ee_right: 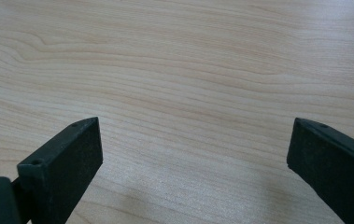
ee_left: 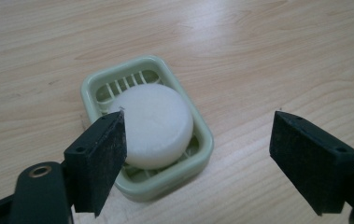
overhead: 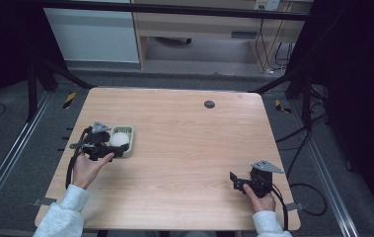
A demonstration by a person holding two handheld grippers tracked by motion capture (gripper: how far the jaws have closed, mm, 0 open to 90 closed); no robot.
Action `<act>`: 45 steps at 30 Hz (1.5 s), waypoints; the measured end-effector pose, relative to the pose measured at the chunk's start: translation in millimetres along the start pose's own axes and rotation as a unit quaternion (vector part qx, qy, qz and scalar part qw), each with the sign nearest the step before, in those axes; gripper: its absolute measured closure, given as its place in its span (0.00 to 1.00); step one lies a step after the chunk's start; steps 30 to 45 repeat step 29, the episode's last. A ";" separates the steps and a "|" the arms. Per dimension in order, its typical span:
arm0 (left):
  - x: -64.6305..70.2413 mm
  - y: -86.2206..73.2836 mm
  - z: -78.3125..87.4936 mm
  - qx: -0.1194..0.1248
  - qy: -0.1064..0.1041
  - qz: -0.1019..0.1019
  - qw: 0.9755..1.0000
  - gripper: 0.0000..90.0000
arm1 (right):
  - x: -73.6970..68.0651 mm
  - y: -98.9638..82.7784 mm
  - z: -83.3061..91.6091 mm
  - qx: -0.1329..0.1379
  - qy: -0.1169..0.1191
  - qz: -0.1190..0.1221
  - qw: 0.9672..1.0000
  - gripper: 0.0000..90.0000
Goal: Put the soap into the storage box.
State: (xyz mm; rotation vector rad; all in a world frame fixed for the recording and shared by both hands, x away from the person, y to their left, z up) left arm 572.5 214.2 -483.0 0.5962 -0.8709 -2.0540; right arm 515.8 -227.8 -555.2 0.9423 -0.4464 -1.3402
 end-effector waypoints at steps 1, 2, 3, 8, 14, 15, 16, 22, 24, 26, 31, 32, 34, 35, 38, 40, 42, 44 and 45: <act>1.4 -2.5 2.5 0.002 -0.003 -0.001 1.000 0.22 | 0.0 0.0 0.0 0.000 0.000 0.000 1.000 0.04; 2.6 -4.4 4.5 0.006 -0.004 0.001 1.000 0.24 | 0.0 0.0 0.1 0.000 0.000 0.000 1.000 0.04; 2.7 -6.9 6.6 0.006 -0.001 -0.003 1.000 0.25 | 0.1 0.0 0.1 0.000 0.000 0.000 1.000 0.04; 4.7 -21.0 17.7 0.013 0.004 0.000 1.000 0.25 | 0.8 -0.2 0.1 0.000 -0.002 0.002 1.000 0.04; 1.3 -46.9 26.6 0.015 0.016 0.014 1.000 0.26 | 0.4 -0.2 0.5 0.000 -0.001 0.001 1.000 0.04; 0.5 -51.5 28.1 0.018 0.016 0.017 1.000 0.26 | 0.2 -0.3 0.7 0.000 -0.001 0.000 1.000 0.04; -0.4 -56.2 29.6 0.020 0.017 0.024 0.999 0.26 | 0.8 -0.4 0.5 0.000 -0.003 0.004 1.000 0.04; -9.3 -85.8 34.2 0.010 0.033 0.047 0.998 0.26 | -0.4 -0.7 0.8 -0.001 0.001 0.002 1.000 0.04; -12.7 -95.1 33.9 0.004 0.039 0.058 0.998 0.26 | -0.2 -0.4 1.0 0.001 0.000 0.005 1.000 0.04; -16.9 -103.3 34.2 -0.001 0.048 0.061 0.997 0.26 | -0.2 -0.5 1.2 0.000 0.001 0.005 1.000 0.04; -21.5 -113.1 35.8 -0.009 0.057 0.070 0.996 0.25 | -0.9 -0.5 2.7 0.001 0.000 0.008 1.000 0.05; -21.5 -113.1 35.8 -0.009 0.057 0.070 0.996 0.25 | -0.9 -0.5 2.7 0.001 0.000 0.008 1.000 0.05; -21.5 -113.1 35.8 -0.009 0.057 0.070 0.996 0.25 | -0.9 -0.5 2.7 0.001 0.000 0.008 1.000 0.05; -21.5 -113.1 35.8 -0.009 0.057 0.070 0.996 0.25 | -0.9 -0.5 2.7 0.001 0.000 0.008 1.000 0.05; -21.5 -113.1 35.8 -0.009 0.057 0.070 0.996 0.25 | -0.9 -0.5 2.7 0.001 0.000 0.008 1.000 0.05; -21.5 -113.1 35.8 -0.009 0.057 0.070 0.996 0.25 | -0.9 -0.5 2.7 0.001 0.000 0.008 1.000 0.05; -21.5 -113.1 35.8 -0.009 0.057 0.070 0.996 0.25 | -0.9 -0.5 2.7 0.001 0.000 0.008 1.000 0.05; -21.5 -113.1 35.8 -0.009 0.057 0.070 0.996 0.25 | -0.9 -0.5 2.7 0.001 0.000 0.008 1.000 0.05; -21.5 -113.1 35.8 -0.009 0.057 0.070 0.996 0.25 | -0.9 -0.5 2.7 0.001 0.000 0.008 1.000 0.05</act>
Point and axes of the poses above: each handheld gripper's, and its own axes: z roughly backward along the jaws, y roughly out of its top, x roughly to its right, the point moved 9 cm from there along -z, roughly forward along the jaws, and after that the axes turned 10 degrees about -z, right-handed, at the moved point
